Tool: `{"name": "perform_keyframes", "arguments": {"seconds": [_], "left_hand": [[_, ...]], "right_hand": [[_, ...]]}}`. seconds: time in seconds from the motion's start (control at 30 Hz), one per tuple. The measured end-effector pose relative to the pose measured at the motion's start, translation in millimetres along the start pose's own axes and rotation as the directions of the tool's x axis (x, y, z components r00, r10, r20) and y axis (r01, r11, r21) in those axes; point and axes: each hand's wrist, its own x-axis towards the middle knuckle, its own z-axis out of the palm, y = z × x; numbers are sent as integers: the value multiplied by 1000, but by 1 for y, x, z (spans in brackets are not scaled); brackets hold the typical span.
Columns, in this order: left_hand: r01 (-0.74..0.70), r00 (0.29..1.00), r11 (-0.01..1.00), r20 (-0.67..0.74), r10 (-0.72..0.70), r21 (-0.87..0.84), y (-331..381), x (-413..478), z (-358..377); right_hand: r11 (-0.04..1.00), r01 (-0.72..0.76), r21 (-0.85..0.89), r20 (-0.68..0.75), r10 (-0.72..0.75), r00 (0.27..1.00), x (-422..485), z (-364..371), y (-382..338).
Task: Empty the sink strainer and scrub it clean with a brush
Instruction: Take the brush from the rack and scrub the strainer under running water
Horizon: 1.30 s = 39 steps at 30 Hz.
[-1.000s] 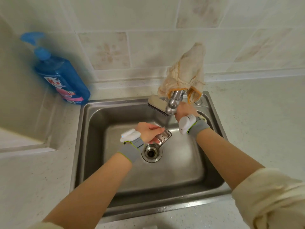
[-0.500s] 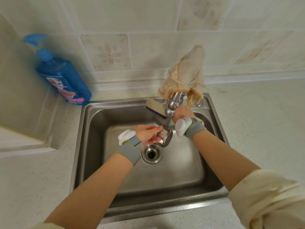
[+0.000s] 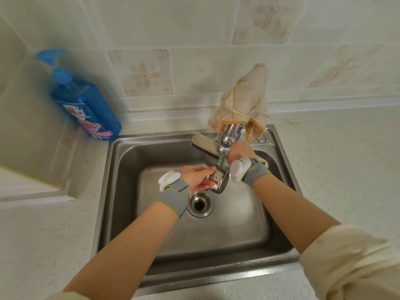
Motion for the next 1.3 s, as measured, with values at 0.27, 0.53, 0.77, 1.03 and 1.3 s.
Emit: {"name": "perform_keyframes", "arguments": {"seconds": [0.27,0.53,0.77,1.03,1.3], "left_hand": [[-12,1000,999,-1,12,-36,5,1,2],[-20,1000,1000,-16,20,-20,7,2,2],[-27,1000,999,-13,27,-22,8,2,3],[-48,998,997,-31,46,-67,6,4,0],[-12,1000,999,14,11,41,-17,5,-3]], "right_hand": [[999,-41,35,4,41,999,-2,-1,-3],[999,-26,30,15,26,1000,-5,-4,-5],[999,-24,44,8,24,1000,-10,-6,-7],[996,-48,74,14,47,999,-9,-4,-6],[930,-165,329,-14,180,984,-58,35,-7]]}}
